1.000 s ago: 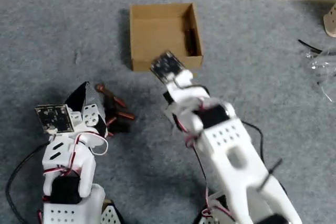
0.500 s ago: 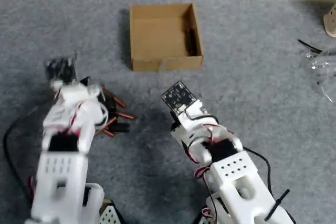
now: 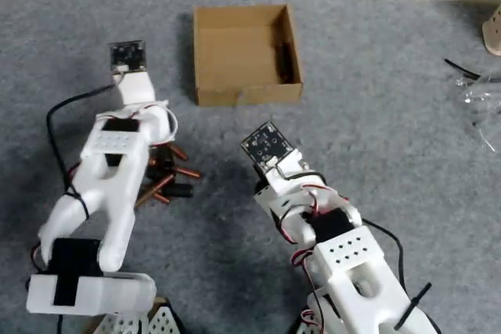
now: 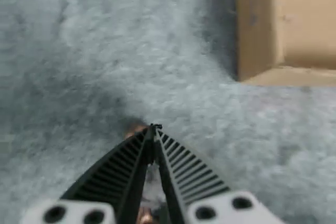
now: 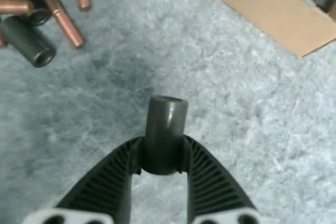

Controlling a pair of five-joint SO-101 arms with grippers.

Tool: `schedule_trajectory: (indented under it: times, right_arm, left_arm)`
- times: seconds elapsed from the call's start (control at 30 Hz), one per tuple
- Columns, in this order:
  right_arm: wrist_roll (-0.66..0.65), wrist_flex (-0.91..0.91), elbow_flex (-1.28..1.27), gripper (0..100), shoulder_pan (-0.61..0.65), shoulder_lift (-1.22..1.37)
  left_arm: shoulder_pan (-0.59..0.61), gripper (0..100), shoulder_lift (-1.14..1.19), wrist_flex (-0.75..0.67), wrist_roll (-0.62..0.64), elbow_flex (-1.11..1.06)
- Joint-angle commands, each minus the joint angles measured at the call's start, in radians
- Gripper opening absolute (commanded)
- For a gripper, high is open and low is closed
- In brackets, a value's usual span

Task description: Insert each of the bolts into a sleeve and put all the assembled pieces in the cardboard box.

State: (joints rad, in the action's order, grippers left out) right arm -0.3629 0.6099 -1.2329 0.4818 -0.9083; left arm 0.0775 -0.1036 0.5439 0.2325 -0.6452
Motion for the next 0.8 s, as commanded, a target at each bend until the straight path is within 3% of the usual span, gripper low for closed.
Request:
schedule_trajectory:
  times: [0.0, 0.3, 0.53, 0.77]
  right_arm:
    - [0.003, -0.081, -0.005, 0.4, -0.056, -0.033]
    - [0.003, -0.091, -0.012, 0.4, -0.064, -0.031]
    - [0.003, -0.136, -0.038, 0.4, -0.068, -0.031]
    - [0.003, -0.166, -0.059, 0.4, -0.068, -0.031]
  left_arm:
    - [-0.048, 1, -0.001, -0.018, 0.015, 0.050]
    - [-0.044, 1, 0.001, -0.008, 0.278, 0.050]
    - [-0.048, 1, 0.005, 0.169, 0.417, 0.116]
    - [-0.039, 10, 0.010, 0.252, 0.446, 0.150]
